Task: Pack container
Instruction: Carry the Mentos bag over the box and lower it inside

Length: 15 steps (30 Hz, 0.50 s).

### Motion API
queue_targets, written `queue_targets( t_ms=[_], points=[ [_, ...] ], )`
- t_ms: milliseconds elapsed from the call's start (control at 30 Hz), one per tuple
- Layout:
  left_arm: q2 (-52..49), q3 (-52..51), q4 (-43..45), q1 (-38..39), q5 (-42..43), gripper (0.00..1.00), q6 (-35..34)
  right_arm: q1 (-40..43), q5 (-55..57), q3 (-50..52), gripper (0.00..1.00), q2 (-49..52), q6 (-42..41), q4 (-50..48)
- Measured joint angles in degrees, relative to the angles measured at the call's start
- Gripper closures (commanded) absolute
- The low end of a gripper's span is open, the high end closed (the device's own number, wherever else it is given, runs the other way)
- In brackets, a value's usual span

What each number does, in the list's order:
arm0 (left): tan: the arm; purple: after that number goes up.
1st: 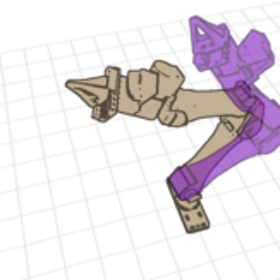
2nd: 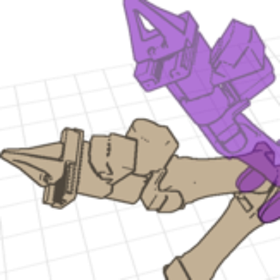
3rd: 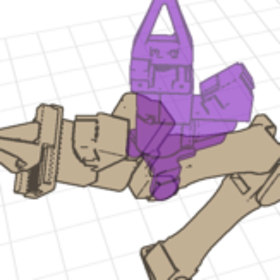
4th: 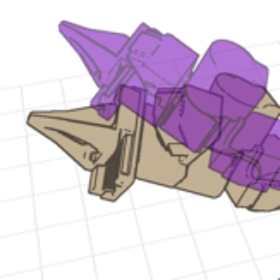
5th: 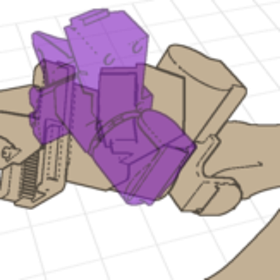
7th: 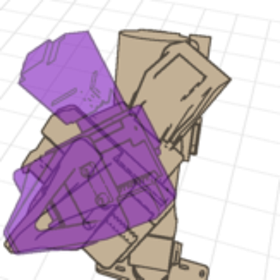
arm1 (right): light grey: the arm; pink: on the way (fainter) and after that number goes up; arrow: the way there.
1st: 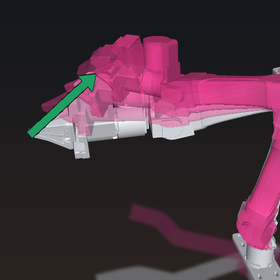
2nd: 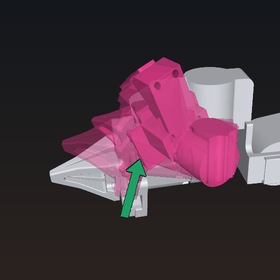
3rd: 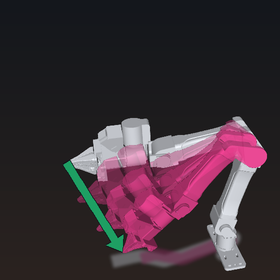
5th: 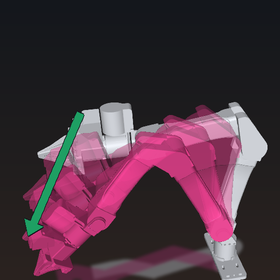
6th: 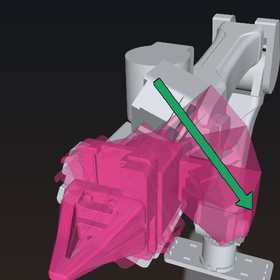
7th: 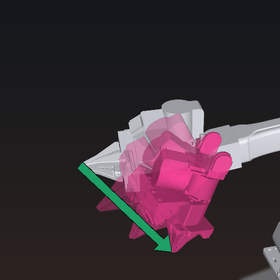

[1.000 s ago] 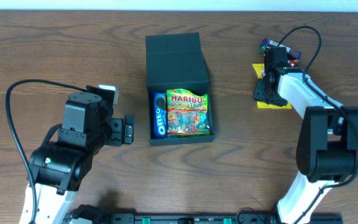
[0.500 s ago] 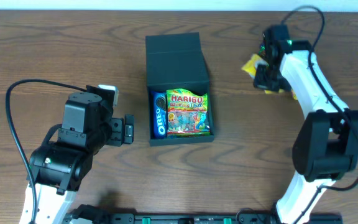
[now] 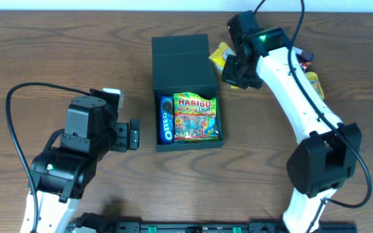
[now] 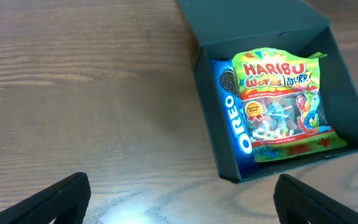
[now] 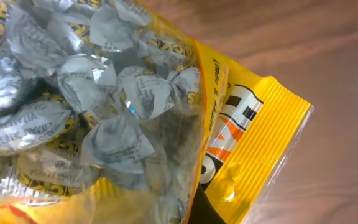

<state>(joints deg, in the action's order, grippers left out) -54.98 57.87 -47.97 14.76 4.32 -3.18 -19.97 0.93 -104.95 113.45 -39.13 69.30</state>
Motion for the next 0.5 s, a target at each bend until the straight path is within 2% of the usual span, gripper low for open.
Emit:
queue_targets(
  t_ms=[267, 500],
  points=[
    [0.0, 0.0, 1.5, 0.0, 0.0, 0.05, 0.0, -9.8, 6.3, 0.0, 0.98, 0.0, -18.2, 9.4],
    [1.0, 0.0, 3.1, 0.0, 0.4, 0.05, 0.3, -19.1, 9.8, 0.0, 0.99, 0.0, -33.3, 10.9]
  ],
)
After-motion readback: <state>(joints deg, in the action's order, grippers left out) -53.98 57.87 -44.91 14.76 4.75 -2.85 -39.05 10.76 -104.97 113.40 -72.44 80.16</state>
